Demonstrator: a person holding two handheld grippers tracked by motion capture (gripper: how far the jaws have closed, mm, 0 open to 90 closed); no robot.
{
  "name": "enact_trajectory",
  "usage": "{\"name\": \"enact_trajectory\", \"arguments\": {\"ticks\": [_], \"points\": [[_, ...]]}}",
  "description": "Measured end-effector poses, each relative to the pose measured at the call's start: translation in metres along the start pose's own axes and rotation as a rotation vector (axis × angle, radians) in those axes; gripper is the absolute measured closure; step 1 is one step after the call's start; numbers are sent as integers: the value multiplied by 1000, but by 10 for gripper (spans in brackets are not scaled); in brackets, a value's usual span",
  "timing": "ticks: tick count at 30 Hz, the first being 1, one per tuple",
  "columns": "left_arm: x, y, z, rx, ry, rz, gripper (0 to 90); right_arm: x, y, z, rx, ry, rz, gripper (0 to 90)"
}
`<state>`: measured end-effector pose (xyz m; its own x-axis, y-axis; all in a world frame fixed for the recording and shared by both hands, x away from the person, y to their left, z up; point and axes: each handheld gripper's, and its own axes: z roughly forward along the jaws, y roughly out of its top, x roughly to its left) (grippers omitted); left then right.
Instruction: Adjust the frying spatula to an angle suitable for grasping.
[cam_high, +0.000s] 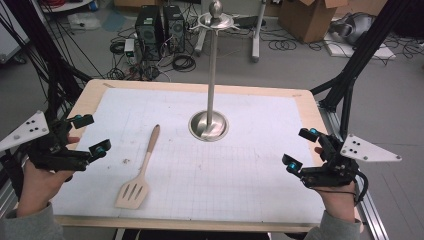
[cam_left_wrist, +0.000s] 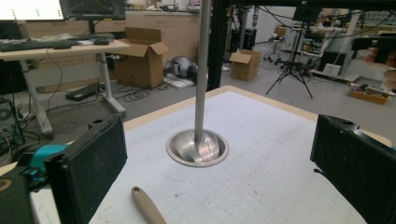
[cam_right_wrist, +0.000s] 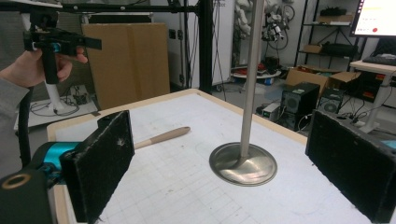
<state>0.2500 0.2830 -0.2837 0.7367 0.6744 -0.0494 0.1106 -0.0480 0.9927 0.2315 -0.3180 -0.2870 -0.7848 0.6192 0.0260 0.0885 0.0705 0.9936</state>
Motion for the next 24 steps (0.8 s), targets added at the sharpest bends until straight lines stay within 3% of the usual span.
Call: {"name": "enact_trajectory", "arguments": {"ticks": [5,13,20,24], "points": [[1,-1,2,1,9,12,42,0,-1,2,5,7,3,68],[-1,-3,10,41,23,68,42,-3,-2,3,8,9,7,68],[-2,-5,14,44,-10,83,42,-2,-3,4,16,7,10,69],[0,-9,18,60,-23,67,42,-2,-3,5,26,6,11,68]]}}
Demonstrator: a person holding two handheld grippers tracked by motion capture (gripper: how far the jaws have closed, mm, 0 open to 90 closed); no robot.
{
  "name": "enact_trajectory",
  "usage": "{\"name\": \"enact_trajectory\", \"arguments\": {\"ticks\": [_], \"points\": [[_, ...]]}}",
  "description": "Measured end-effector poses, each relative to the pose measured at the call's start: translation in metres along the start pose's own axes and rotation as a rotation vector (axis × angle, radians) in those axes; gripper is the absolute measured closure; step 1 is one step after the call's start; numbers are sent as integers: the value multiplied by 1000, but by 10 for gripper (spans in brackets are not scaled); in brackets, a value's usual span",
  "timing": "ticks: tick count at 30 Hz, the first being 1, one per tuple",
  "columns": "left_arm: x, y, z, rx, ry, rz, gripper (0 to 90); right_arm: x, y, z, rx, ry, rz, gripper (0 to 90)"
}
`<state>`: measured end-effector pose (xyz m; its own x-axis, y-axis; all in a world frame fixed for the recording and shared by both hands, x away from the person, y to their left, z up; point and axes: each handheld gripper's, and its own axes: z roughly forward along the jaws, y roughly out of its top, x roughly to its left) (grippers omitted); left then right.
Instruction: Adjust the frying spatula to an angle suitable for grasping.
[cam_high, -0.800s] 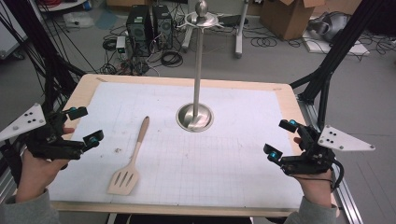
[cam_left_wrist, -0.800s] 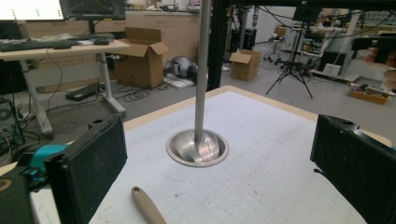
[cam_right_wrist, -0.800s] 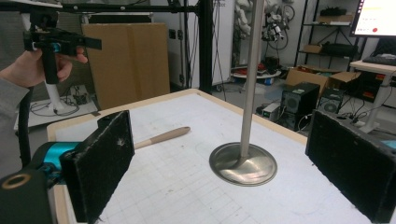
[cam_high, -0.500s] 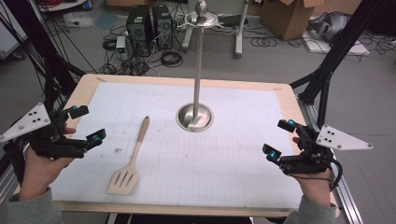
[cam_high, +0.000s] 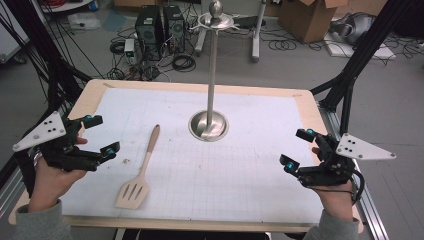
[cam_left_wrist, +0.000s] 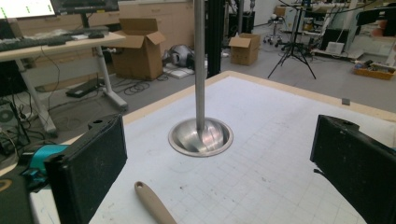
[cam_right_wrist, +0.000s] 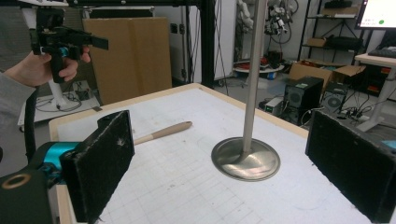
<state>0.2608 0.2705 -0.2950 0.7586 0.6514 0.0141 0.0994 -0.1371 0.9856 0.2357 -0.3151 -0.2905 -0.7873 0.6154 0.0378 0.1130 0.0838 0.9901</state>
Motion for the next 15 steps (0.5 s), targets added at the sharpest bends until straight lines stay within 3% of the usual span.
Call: {"name": "enact_trajectory", "arguments": {"ticks": [3,9,15], "points": [[1,-4,3,11,5,-9,42,0,0,1,7,-2,8,69],[1,-5,2,-16,15,-20,42,1,0,4,16,7,-1,68],[6,-14,9,9,32,-32,69,1,-1,5,23,13,5,68]]}}
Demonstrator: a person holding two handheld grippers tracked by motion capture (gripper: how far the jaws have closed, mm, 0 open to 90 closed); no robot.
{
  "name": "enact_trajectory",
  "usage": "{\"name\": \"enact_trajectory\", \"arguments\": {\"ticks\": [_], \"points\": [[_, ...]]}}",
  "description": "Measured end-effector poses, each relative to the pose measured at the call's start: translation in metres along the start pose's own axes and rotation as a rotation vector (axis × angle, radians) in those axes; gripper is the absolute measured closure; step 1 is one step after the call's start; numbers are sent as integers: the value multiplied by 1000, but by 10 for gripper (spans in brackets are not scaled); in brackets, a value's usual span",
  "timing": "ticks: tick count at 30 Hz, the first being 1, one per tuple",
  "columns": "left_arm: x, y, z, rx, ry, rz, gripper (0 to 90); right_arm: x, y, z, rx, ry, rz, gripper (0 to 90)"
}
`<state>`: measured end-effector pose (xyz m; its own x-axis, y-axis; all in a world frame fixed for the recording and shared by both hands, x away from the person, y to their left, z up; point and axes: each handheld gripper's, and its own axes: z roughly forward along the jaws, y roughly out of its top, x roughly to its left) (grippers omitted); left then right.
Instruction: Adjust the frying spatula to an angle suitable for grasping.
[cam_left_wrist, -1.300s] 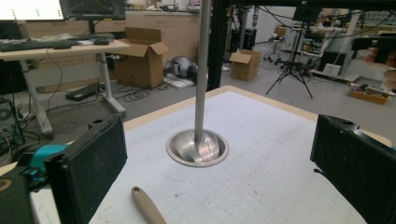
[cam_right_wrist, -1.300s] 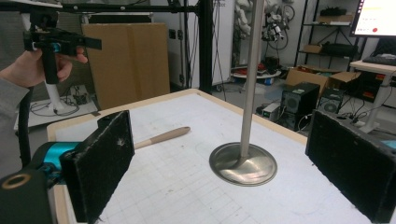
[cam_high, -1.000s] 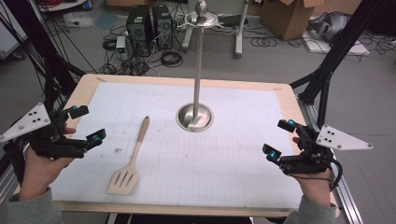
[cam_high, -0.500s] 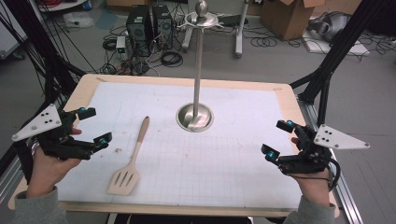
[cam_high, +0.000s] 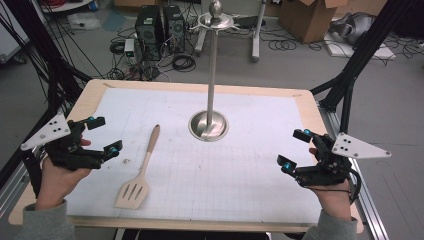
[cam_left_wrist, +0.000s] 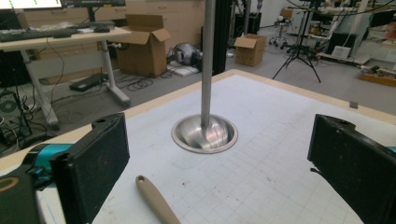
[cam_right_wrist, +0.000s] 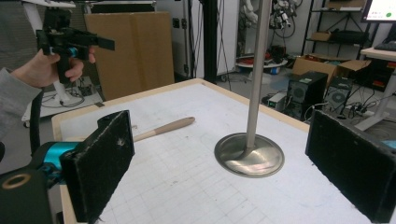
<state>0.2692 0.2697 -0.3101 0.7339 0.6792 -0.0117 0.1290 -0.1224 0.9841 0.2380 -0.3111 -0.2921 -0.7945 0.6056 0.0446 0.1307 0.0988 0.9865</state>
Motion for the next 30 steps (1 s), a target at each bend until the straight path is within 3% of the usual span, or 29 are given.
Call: {"name": "enact_trajectory", "arguments": {"ticks": [6,7,14,15,23,26,30], "points": [[0,-8,11,61,12,-9,133,0,0,1,4,-1,-1,69],[-1,-9,12,75,12,-7,182,0,0,2,5,-1,-3,69],[-2,-15,20,142,-2,-9,300,0,-1,2,12,6,0,68],[-2,-16,21,151,-4,-10,384,0,-1,3,13,9,3,68],[0,-28,29,184,5,-8,503,0,-1,4,19,15,-6,69],[1,-32,32,209,16,-12,618,1,-1,4,24,19,0,69],[4,-38,36,231,27,-15,648,1,-2,4,25,19,4,69]]}}
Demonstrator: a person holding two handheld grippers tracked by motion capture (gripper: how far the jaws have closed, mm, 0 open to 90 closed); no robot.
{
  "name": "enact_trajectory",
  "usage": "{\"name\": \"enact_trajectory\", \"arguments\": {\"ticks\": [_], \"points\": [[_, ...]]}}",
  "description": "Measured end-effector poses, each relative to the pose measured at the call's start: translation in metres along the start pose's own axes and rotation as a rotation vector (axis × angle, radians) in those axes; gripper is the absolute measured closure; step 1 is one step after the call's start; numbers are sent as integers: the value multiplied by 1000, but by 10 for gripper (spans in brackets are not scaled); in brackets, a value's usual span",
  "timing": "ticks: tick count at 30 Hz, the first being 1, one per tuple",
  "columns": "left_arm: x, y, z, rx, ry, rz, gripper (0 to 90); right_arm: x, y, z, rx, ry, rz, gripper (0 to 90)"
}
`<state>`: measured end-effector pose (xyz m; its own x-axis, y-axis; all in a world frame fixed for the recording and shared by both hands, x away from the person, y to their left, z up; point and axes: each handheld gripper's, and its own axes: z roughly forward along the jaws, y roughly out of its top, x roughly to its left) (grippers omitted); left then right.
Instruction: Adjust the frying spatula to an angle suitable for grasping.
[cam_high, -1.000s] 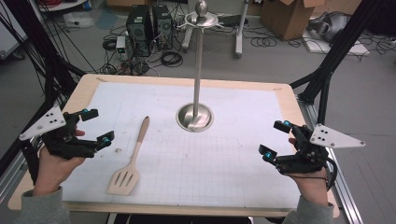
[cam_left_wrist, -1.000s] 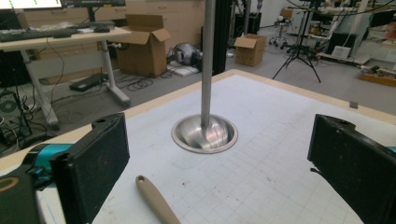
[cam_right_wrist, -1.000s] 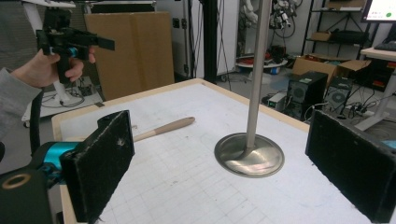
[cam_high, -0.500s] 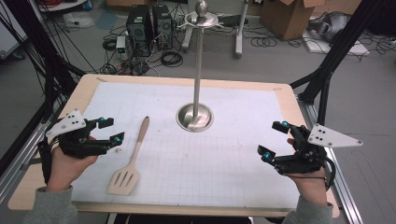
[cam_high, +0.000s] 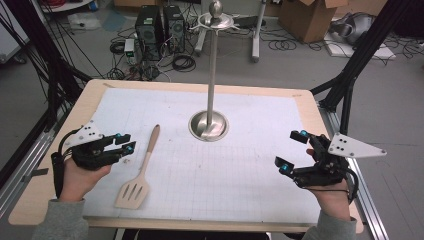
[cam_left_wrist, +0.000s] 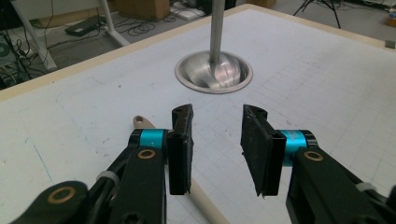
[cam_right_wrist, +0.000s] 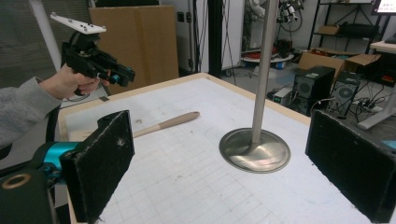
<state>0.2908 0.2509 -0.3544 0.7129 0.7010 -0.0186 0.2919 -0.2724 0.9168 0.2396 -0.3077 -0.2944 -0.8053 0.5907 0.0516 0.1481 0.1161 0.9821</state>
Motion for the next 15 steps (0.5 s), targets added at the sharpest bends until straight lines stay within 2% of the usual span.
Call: {"name": "enact_trajectory", "arguments": {"ticks": [5,8,11,15], "points": [[4,-8,6,17,37,-13,737,-1,-1,1,1,1,-5,68],[7,-13,10,17,41,-37,757,-1,-1,1,5,0,-4,69],[11,-18,13,23,50,-43,818,-1,-2,0,7,-4,4,69],[14,-24,17,34,70,-57,843,-1,-2,-1,3,-7,-4,68]]}}
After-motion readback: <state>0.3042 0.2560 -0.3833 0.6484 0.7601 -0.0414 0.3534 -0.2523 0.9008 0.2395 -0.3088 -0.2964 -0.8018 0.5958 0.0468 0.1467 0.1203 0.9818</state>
